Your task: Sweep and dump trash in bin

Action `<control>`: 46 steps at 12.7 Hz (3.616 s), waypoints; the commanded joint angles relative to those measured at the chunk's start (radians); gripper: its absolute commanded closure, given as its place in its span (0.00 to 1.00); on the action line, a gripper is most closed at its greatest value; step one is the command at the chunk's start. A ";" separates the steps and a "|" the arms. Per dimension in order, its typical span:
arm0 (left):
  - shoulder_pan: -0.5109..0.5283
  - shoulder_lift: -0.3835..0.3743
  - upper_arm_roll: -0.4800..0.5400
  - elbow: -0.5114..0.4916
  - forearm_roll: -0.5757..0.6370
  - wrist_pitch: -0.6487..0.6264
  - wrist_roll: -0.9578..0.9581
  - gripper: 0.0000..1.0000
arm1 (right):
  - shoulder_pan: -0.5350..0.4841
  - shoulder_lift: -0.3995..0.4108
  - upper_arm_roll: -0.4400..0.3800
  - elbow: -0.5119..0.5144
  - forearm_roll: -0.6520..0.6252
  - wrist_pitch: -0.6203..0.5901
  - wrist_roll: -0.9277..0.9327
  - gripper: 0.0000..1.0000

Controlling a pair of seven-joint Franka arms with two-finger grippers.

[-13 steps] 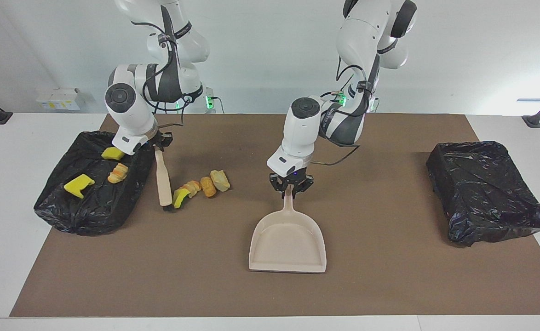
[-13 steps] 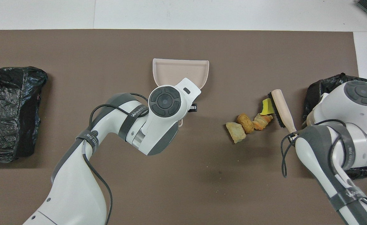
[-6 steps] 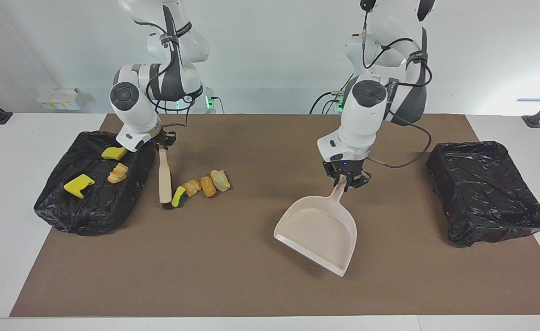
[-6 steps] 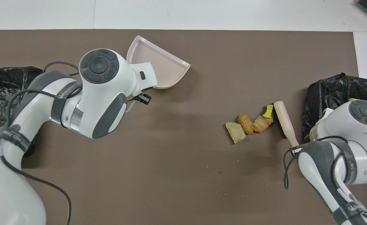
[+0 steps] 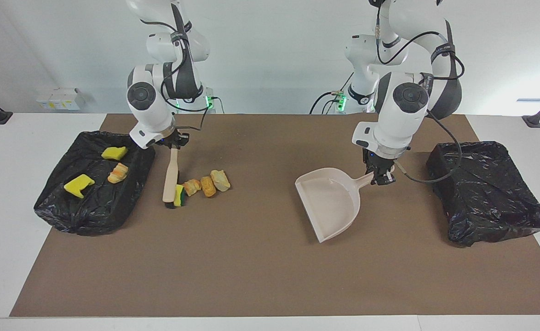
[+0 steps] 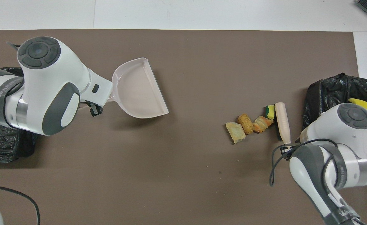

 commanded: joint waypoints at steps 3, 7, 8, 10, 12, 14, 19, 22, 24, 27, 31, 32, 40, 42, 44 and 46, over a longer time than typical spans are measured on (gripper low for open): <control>-0.059 -0.142 -0.009 -0.262 -0.027 0.173 -0.002 1.00 | 0.093 -0.022 0.001 -0.023 0.099 0.029 0.072 1.00; -0.104 -0.141 -0.009 -0.309 -0.080 0.205 -0.091 1.00 | 0.158 0.007 0.002 -0.015 0.156 0.046 0.184 1.00; -0.110 -0.141 -0.009 -0.319 -0.082 0.222 -0.110 1.00 | 0.179 0.016 0.002 -0.015 0.180 0.076 0.198 1.00; -0.116 -0.142 -0.009 -0.337 -0.105 0.239 -0.136 1.00 | 0.217 0.042 0.002 0.003 0.219 0.097 0.202 1.00; -0.118 -0.142 -0.009 -0.340 -0.117 0.242 -0.137 1.00 | 0.259 0.059 0.002 0.036 0.232 0.097 0.204 1.00; -0.118 -0.145 -0.009 -0.342 -0.117 0.241 -0.137 1.00 | 0.285 0.071 0.002 0.059 0.277 0.097 0.218 1.00; -0.118 -0.147 -0.009 -0.343 -0.117 0.242 -0.139 1.00 | 0.270 0.087 0.002 0.091 0.282 0.063 0.202 1.00; -0.118 -0.147 -0.009 -0.343 -0.117 0.244 -0.144 1.00 | 0.268 0.087 0.002 0.093 0.286 0.057 0.234 1.00; -0.118 -0.147 -0.009 -0.343 -0.117 0.245 -0.144 1.00 | 0.270 0.080 0.002 0.083 0.308 0.057 0.287 1.00; -0.124 -0.147 -0.009 -0.343 -0.117 0.245 -0.144 1.00 | 0.291 0.070 0.004 0.074 0.311 0.058 0.291 1.00; -0.124 -0.147 -0.009 -0.343 -0.117 0.245 -0.144 1.00 | 0.326 0.079 0.005 0.079 0.381 0.135 0.395 1.00; -0.124 -0.147 -0.009 -0.343 -0.117 0.245 -0.144 1.00 | 0.355 0.083 0.004 0.085 0.383 0.153 0.400 1.00; -0.122 -0.147 -0.009 -0.343 -0.117 0.256 -0.144 1.00 | 0.500 0.238 0.013 0.287 0.475 0.177 0.388 1.00; -0.116 -0.148 -0.009 -0.360 -0.163 0.292 -0.144 1.00 | 0.520 0.252 0.013 0.339 0.525 0.169 0.386 1.00; -0.114 -0.144 -0.008 -0.383 -0.211 0.319 -0.147 1.00 | 0.512 0.243 0.013 0.379 0.548 0.134 0.385 1.00; -0.108 -0.147 -0.005 -0.392 -0.255 0.323 -0.147 1.00 | 0.495 0.214 -0.001 0.413 0.541 0.024 0.382 1.00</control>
